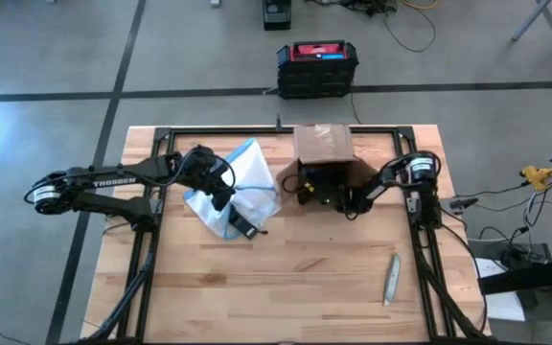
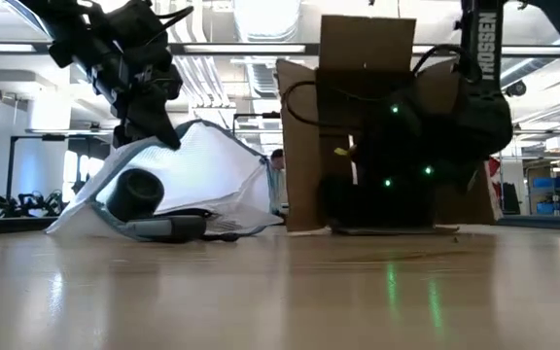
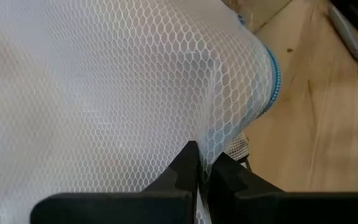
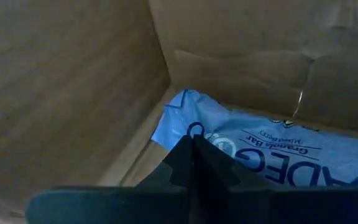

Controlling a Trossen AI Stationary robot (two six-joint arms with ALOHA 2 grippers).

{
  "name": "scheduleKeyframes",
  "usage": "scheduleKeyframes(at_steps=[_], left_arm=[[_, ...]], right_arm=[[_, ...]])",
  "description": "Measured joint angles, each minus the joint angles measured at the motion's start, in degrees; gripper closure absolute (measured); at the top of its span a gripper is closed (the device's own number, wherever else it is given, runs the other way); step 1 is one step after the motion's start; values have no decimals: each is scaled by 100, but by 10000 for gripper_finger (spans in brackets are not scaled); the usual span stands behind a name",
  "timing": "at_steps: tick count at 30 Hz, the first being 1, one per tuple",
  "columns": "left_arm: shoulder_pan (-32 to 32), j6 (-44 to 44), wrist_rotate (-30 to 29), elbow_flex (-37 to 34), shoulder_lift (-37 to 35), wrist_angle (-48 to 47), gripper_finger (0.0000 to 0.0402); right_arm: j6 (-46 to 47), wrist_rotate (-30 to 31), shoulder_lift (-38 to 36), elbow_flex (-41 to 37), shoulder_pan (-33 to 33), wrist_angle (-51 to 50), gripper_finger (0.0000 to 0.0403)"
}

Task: Pack items into zip bag
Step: Put the blue wrapped candy into the blue transparent zip bag

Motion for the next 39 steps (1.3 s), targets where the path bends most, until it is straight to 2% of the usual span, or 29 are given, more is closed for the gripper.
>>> scheduleKeyframes(at_steps=[7,10,14,19,20,23,27,32,35,39], left_arm=[[25,90,-118,-4,0,-78,401],[29,95,-152,-32,0,-51,401],[39,97,-269,-80,2,-17,401],[42,75,-276,-131,2,-11,401],[42,75,-275,-134,2,-1,401],[46,46,-278,-140,2,-2,401],[54,-34,-286,-147,3,49,401],[74,-39,-435,-153,13,230,401],[74,-40,-473,-153,55,315,401],[74,-82,-472,-153,149,370,401]], right_arm=[[185,-1413,-1191,-20,456,-1291,403],[-262,-1053,-1621,-23,706,-1743,403],[-862,-450,-1744,-34,908,-1836,403],[-414,15,-1266,-44,670,-2221,403],[-280,-52,-1182,-26,602,-2202,403],[32,-776,-1047,-11,478,-2082,403],[60,-1361,-1269,-17,672,-1982,403],[19,-1302,-1519,-44,688,-2102,403],[-338,-1295,-1656,-29,701,-2050,403],[-1275,-1822,-1817,28,719,-2145,400]])
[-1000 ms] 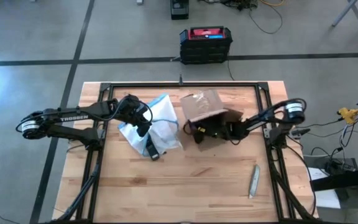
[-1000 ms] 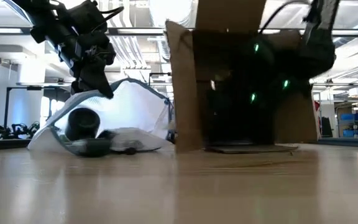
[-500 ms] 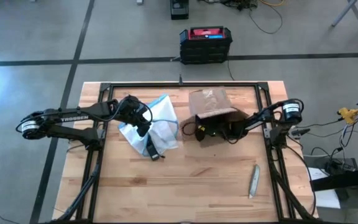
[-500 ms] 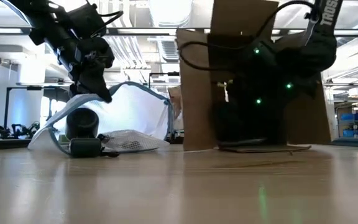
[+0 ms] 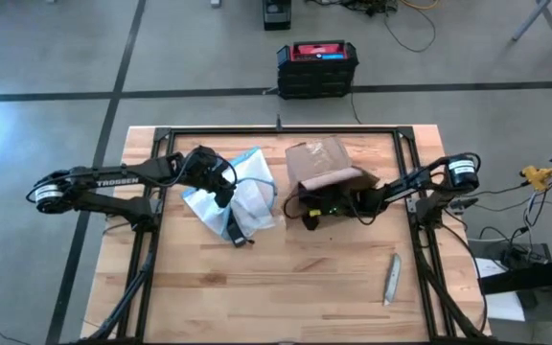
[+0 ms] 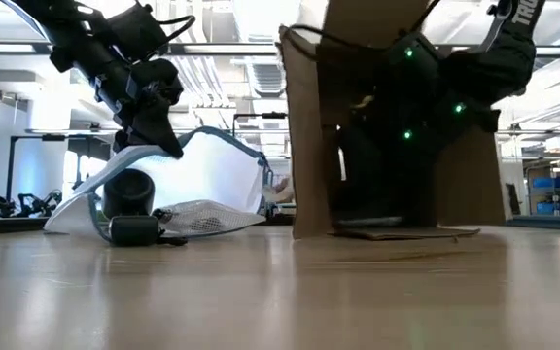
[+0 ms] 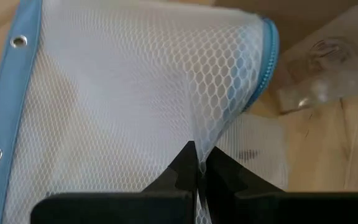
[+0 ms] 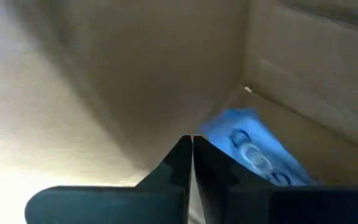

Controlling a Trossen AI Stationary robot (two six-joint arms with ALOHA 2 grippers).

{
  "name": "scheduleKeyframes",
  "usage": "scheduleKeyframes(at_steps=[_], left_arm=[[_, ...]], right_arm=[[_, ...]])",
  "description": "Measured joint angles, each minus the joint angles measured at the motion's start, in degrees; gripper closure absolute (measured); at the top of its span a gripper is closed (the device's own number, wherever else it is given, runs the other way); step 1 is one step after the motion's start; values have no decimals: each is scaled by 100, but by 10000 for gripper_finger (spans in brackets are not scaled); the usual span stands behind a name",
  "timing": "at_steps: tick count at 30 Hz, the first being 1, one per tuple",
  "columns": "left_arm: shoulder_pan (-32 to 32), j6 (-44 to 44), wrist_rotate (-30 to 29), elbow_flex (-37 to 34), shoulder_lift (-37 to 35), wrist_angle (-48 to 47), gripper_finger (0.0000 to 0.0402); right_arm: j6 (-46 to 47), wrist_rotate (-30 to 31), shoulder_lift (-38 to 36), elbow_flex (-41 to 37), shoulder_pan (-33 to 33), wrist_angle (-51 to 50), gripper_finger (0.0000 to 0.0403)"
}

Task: Pack items into zip bag
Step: Put the blue wrapped candy into the blue transparent zip bag

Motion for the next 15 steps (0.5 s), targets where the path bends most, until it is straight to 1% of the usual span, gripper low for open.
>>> scheduleKeyframes(at_steps=[3,6,12,15], left_arm=[[0,0,0,0,56,36,401],[0,0,0,-2,71,38,401],[0,0,0,-2,69,50,401],[-2,0,0,-2,69,50,401]], right_arm=[[-507,-118,-20,10,-21,-113,378],[-750,-35,-13,7,-79,-180,337],[-1039,926,-11,-6,-105,-188,244],[-1062,1076,-11,-24,-158,-283,208]])
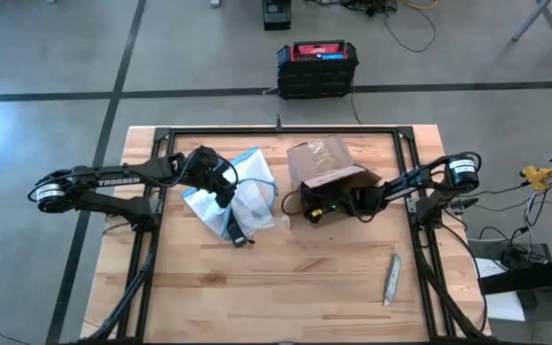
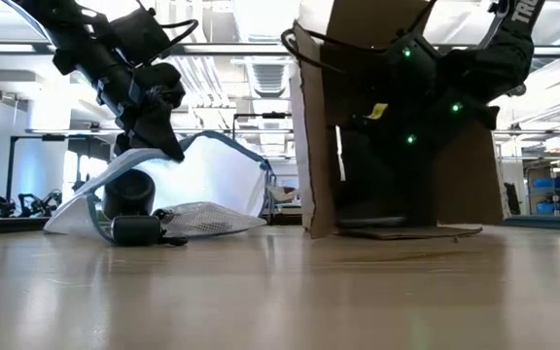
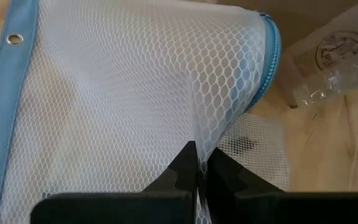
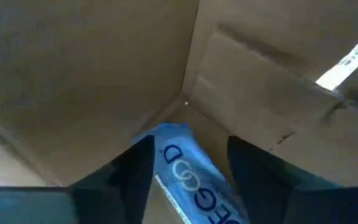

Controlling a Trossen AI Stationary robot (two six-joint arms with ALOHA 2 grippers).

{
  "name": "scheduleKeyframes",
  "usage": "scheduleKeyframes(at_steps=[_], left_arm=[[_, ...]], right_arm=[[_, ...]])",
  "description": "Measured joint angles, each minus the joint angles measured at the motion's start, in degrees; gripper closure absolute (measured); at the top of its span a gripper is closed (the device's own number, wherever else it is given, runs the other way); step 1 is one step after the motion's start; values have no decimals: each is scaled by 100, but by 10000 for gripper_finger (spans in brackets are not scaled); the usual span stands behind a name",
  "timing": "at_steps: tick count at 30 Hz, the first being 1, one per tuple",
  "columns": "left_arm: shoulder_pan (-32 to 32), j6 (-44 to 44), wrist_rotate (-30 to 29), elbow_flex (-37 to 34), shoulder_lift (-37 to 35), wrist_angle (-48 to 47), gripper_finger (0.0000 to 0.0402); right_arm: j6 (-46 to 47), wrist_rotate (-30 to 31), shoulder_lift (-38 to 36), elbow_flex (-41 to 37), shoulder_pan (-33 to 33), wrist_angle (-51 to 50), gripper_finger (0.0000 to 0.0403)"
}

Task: Pack items into zip bag
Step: Put the blue wrapped candy into the blue transparent zip bag

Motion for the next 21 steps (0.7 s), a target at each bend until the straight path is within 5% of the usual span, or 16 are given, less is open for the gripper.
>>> scheduleKeyframes(at_steps=[6,13,21], left_arm=[[2,0,0,0,0,7,401],[0,0,0,0,0,15,401],[0,29,4,0,0,9,401]], right_arm=[[214,-706,259,-113,-279,9,163],[469,-618,873,-94,-450,563,143],[1322,-34,1167,-52,-454,560,214]])
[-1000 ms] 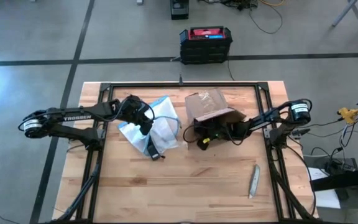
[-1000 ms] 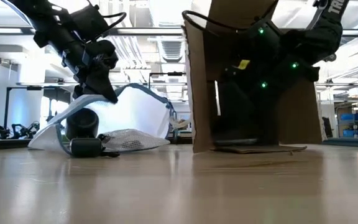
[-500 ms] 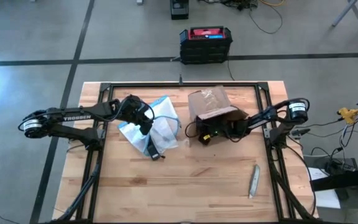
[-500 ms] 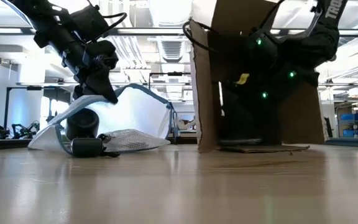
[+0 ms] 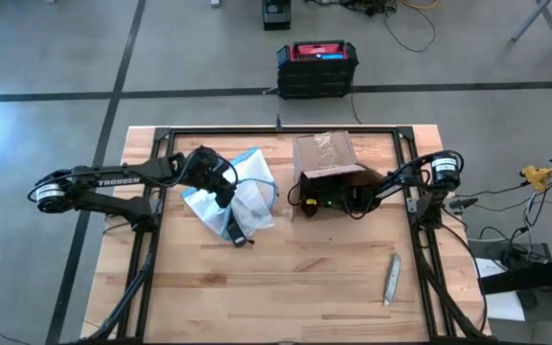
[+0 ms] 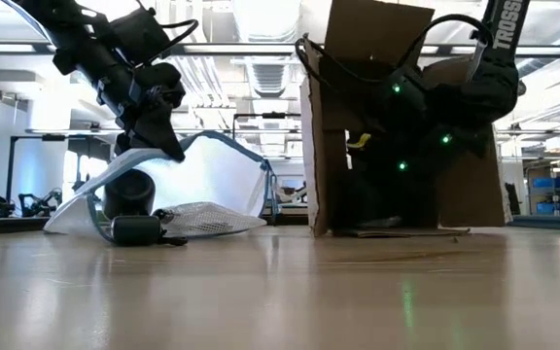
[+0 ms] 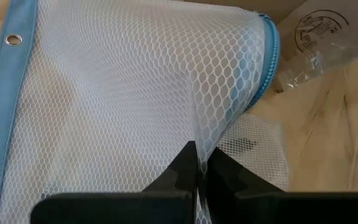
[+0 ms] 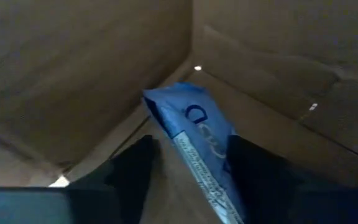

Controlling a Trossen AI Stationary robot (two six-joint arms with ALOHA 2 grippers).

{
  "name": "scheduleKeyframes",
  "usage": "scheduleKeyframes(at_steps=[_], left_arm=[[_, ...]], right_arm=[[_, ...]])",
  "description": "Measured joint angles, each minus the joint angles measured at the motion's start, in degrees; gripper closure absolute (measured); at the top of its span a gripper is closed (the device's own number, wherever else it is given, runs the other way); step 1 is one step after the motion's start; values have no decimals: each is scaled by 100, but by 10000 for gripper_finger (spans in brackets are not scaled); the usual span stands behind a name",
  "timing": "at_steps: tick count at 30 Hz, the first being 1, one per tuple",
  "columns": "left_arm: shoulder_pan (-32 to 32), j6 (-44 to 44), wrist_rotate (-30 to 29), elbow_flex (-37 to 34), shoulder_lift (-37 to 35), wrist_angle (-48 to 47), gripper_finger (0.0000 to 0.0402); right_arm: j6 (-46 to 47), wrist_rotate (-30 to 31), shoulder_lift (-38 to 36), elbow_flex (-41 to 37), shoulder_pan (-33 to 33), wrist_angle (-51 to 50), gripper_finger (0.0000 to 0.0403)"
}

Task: Pack items into zip bag
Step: Put the blue wrapped candy into the blue transparent zip bag

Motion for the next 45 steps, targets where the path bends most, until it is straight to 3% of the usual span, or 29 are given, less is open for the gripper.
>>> scheduleKeyframes(at_steps=[6,8,19,24,30,33,39,45], left_arm=[[1,74,8,0,0,-7,401],[2,78,15,0,0,-7,401],[2,2,22,0,-4,-8,401],[9,-96,27,0,-4,61,401],[15,-546,62,19,-4,391,401],[-26,-580,206,164,-13,420,401],[-244,-579,936,445,-44,449,401],[-507,-981,1124,463,-42,166,401]], right_arm=[[375,233,32,37,-8,-11,360],[435,170,-68,107,12,-67,386],[503,435,-1121,588,500,-723,398],[605,434,-1747,878,715,-1502,401],[488,-442,-2703,1079,1116,-2757,402],[358,-1260,-3028,1084,1335,-2992,402],[151,-2390,-2919,1084,1804,-3071,403],[16,-2445,-1887,1082,2530,-2530,403]])
